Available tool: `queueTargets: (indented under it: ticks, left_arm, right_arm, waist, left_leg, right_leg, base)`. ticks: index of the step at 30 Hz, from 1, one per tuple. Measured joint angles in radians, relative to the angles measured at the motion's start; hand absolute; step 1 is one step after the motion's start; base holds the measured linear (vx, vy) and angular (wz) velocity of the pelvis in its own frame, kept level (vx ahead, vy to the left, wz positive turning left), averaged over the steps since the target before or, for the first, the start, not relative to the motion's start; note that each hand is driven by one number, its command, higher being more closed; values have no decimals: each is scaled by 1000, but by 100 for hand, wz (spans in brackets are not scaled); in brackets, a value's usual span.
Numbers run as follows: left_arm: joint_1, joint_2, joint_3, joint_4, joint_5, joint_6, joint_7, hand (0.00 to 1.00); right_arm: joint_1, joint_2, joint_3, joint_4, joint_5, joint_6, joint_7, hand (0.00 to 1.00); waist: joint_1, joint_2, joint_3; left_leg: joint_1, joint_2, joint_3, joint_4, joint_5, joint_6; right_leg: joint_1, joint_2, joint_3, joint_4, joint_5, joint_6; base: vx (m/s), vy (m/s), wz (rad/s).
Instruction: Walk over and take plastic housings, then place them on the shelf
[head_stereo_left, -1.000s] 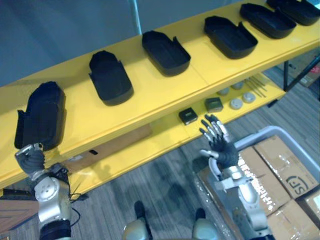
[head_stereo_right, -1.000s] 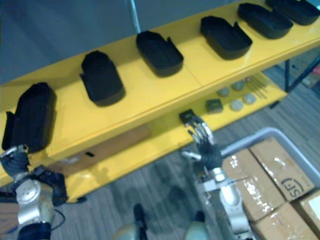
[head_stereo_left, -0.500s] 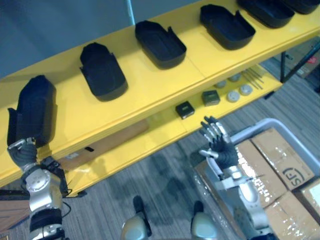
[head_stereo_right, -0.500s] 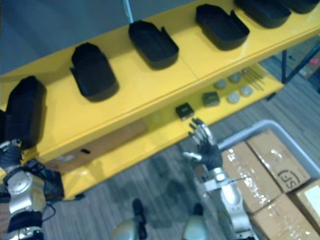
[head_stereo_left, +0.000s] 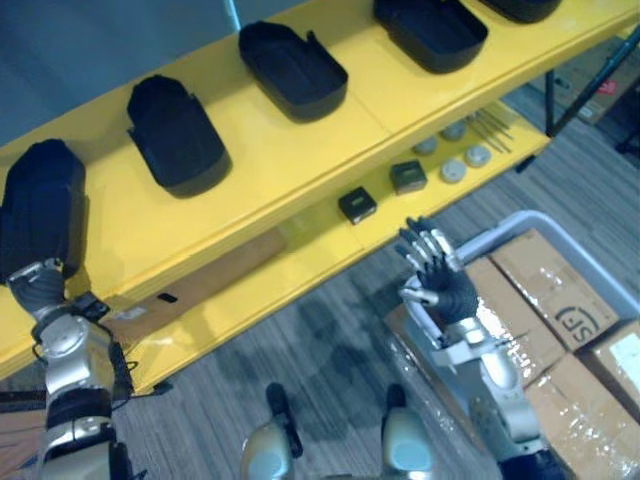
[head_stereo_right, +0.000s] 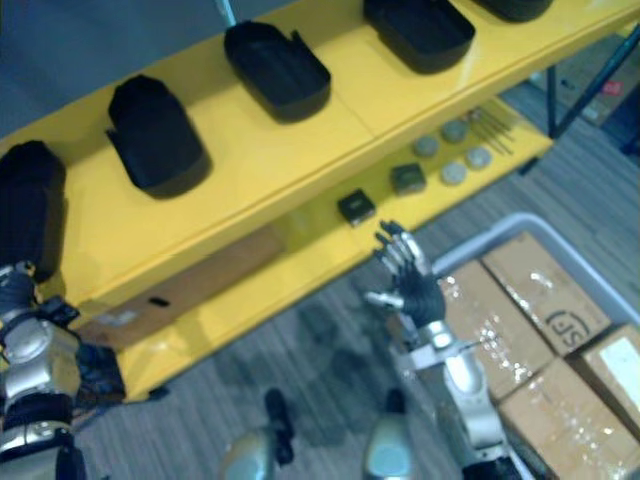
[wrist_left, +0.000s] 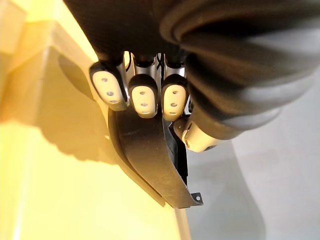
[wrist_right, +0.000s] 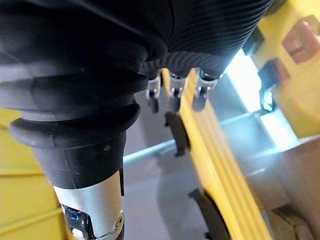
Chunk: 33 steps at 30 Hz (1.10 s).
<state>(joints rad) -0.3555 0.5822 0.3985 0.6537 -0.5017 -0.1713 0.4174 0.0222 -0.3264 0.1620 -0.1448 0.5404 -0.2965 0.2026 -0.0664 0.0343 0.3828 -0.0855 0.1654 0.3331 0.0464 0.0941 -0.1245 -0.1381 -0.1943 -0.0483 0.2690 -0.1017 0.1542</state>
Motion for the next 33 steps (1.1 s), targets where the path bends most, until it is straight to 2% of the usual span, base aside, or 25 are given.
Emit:
queueTargets:
  ticks: [3,4,7,12,15,16,17,19,25,27,29,31,32,33]
  left_arm:
    - [-25,3,0,5,-9,0,6,100]
    - [-30,3,0,7,-9,0,12,0]
    - [-32,4,0,7,-9,-7,25,0]
    - [-18,3,4,-15,-7,-86,30,0]
    - [70,-4,48,-187,4,-162,17,0]
    - [114,-12,77,-281,21,-205,20,0]
    - [134,-16,94,-323,43,-222,27,0]
    - [200,-58,151,-485,108,-276,80,0]
    - [347,-222,225,-800,219,-337,219,0]
    - [363,-249,232,-829,266,-333,264,0]
    - [387,-253,232,-833,285,-304,277,0]
    - [409,-252,251,-814,315,-225,291,0]
    - [409,-249,256,-795,316,-210,296,0]
    - [405,-232,258,-740,316,-168,302,0]
  right_arm:
    - [0,-1,1,0,5,2,5,0]
    - [-1,-1,1,0,5,2,16,0]
    - [-2,-2,18,0,5,0,19,0]
    - [3,4,39,-1,5,0,39,0]
    - [47,18,39,-4,4,-1,39,0]
    - [65,27,39,-5,4,-1,39,0]
    - [70,32,39,-6,4,-1,39,0]
    - [84,53,40,-7,-5,-1,39,0]
    - [135,74,81,-35,-46,-1,37,0]
    - [143,81,97,-34,-57,-1,33,0]
    - [151,80,113,-34,-73,-1,20,0]
    - [153,79,114,-34,-84,1,10,0]
    - [152,79,114,-34,-84,1,9,0]
    - [151,78,112,-34,-83,7,9,0]
  waist:
    - [-1,0,1]
    - [-1,0,1]
    - [0,0,1]
    - [0,1,1]
    - [-2,1,1]
    - [1,1,1]
    - [3,2,0]
    - [12,8,-3]
    - [33,42,-28]
    - [51,55,-47]
    - [52,66,-68]
    - [53,68,-89]
    - [52,68,-90]
    - [52,68,-90]
  left_leg:
    - [-14,0,0,8,-2,2]
    - [-20,3,-1,22,-10,3]
    - [-23,9,2,53,-31,3]
    - [-26,12,3,69,-45,3]
    - [-24,12,-15,68,-45,3]
    - [-22,11,-19,67,-45,3]
    - [-21,10,-21,67,-45,3]
    - [-20,6,-29,66,-46,4]
    - [-18,-10,-60,63,-49,9]
    - [-18,-12,-61,61,-49,9]
    - [-18,-16,-75,59,-48,9]
    - [-18,-20,-76,56,-48,9]
    - [-18,-20,-76,56,-48,10]
    - [-18,-22,-76,54,-46,12]
  right_leg:
    - [-7,0,1,2,3,1]
    - [-5,0,2,5,4,1]
    - [1,2,7,4,4,1]
    - [5,3,13,0,4,2]
    - [28,3,-8,-16,4,2]
    - [36,3,-14,-21,4,2]
    - [38,2,-16,-23,4,2]
    - [53,-1,-28,-35,6,4]
    - [89,-15,-63,-71,10,12]
    - [92,-16,-66,-78,12,13]
    - [109,-19,-83,-87,14,15]
    - [110,-22,-86,-90,15,16]
    - [110,-22,-86,-90,15,16]
    - [108,-24,-85,-90,16,17]
  base:
    - [0,0,0]
    - [34,-1,-2]
    - [27,4,-6]
    - [-1,3,-2]
    - [12,-4,15]
    - [15,-2,12]
    - [19,-1,10]
    - [16,6,11]
    - [-3,23,16]
    - [-10,16,6]
    - [9,10,15]
    - [6,13,8]
    - [0,0,0]
    - [0,0,0]
